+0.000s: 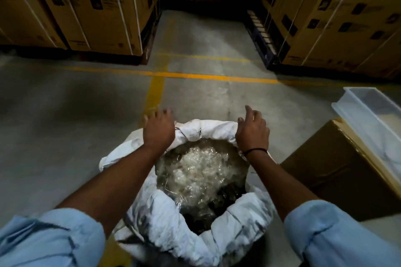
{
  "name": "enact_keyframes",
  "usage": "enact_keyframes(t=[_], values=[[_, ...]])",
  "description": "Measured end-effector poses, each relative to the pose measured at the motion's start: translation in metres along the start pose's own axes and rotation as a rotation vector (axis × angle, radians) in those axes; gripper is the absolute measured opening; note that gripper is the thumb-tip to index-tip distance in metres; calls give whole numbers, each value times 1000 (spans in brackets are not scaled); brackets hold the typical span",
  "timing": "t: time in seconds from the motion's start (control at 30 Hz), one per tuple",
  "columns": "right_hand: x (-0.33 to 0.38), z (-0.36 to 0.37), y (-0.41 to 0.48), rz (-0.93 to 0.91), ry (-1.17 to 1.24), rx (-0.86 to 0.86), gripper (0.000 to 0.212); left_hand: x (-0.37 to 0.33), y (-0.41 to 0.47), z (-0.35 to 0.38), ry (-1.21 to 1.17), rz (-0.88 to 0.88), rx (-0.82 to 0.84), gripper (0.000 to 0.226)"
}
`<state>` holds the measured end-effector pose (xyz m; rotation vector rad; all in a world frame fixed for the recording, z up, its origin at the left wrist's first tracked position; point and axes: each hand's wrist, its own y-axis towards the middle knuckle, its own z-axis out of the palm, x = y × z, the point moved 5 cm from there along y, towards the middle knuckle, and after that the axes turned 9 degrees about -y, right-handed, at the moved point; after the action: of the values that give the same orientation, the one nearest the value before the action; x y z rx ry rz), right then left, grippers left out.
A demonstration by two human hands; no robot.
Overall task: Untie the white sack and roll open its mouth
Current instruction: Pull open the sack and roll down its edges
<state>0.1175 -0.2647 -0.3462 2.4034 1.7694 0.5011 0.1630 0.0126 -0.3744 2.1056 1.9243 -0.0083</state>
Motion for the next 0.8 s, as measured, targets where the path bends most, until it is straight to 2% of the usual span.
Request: enact_keyframes(t=[0.07,0.13,0.2,0.23,0.3,0.37,0.43,0.47,0.5,0.63,0.7,0.73,0.8], values=[[-7,-7,-23,93,-1,-48,57,-33,-16,-26,-66,122,-136,37],[-21,-2,-53,216,-61,15,72,-68,-43,-43,-168,199,-220,37],[-40,10,-83,369,-108,150,81,-108,-81,-44,-205,253,-159,31],[-47,18,-95,431,-84,226,81,-127,-102,-39,-244,249,-58,30],[-56,30,-106,478,39,321,76,-155,-145,-4,-370,139,291,37],[-59,30,-104,445,152,340,67,-172,-194,32,-517,17,649,63],[-60,20,-95,420,194,346,54,-187,-235,48,-605,22,805,94],[-59,14,-88,424,225,370,49,-193,-249,50,-594,47,803,101],[-60,11,-81,426,256,405,48,-198,-260,51,-536,96,758,98],[-71,2,-63,404,381,669,50,-204,-270,33,-260,375,340,54],[-83,6,-63,405,408,755,47,-203,-271,28,-203,472,171,46],[-90,8,-65,418,383,749,49,-201,-274,31,-186,500,140,47],[-95,12,-71,513,347,658,56,-200,-275,33,-178,532,241,51]])
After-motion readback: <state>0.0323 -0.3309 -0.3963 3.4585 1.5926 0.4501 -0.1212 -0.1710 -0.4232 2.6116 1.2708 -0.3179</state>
